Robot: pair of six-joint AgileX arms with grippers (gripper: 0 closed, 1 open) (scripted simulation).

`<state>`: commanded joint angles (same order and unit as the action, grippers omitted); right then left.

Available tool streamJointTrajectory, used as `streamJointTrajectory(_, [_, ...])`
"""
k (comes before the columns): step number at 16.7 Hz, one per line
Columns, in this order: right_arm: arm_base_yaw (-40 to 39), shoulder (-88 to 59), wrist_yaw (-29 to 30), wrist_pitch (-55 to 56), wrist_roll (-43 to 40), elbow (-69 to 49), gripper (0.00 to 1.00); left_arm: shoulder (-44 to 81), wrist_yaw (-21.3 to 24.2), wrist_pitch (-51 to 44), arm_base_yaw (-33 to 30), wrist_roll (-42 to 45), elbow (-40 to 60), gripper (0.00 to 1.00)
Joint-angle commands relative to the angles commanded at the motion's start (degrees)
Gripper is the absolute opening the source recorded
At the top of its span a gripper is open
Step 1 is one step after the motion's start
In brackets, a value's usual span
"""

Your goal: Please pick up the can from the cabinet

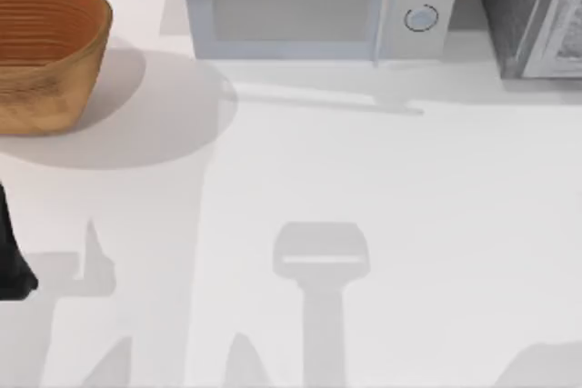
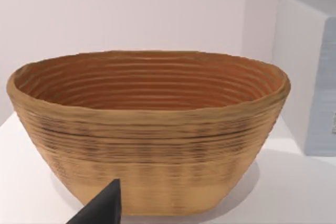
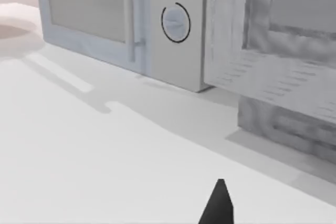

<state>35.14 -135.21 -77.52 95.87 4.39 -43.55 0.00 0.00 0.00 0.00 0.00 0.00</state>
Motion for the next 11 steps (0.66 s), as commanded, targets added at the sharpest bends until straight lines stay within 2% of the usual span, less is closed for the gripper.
streamJointTrajectory(5, [0.00, 0.00, 0.00, 0.00, 0.00, 0.00, 0.98, 0.00, 0.00, 0.00, 0.00, 0.00, 0.00, 1.00])
streamJointTrajectory(11, [0.00, 0.00, 0.00, 0.00, 0.00, 0.00, 1.00, 0.00, 0.00, 0.00, 0.00, 0.00, 0.00, 1.00])
